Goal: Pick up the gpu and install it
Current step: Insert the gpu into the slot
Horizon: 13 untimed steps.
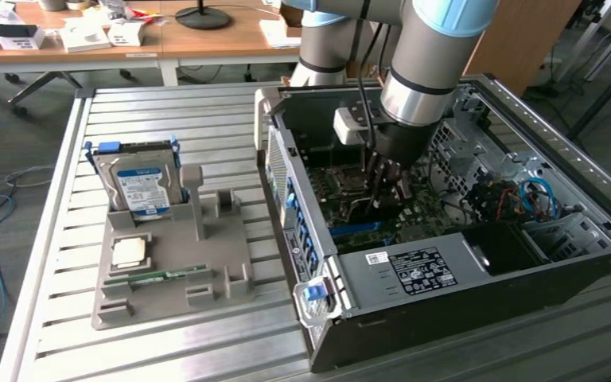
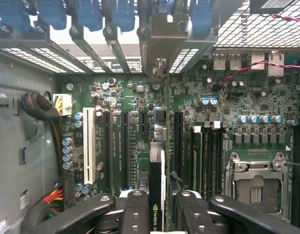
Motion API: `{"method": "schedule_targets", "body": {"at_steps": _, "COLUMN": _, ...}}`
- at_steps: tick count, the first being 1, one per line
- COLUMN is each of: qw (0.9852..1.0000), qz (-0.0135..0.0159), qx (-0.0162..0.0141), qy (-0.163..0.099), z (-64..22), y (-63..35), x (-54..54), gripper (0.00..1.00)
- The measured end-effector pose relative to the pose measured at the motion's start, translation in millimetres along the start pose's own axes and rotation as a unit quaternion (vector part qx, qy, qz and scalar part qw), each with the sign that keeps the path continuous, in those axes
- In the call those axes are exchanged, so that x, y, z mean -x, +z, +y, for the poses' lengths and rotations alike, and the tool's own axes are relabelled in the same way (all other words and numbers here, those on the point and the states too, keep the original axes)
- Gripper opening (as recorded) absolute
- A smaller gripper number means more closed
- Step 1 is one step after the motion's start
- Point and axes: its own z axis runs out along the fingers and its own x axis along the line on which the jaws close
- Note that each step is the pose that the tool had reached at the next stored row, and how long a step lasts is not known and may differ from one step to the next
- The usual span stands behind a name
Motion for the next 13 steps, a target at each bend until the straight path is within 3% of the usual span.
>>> {"method": "schedule_targets", "body": {"at_steps": 13, "qw": 1.0, "qz": 0.0, "qx": 0.0, "qy": 0.0, "z": 2.7, "y": 4.3, "x": -0.1, "gripper": 0.26}}
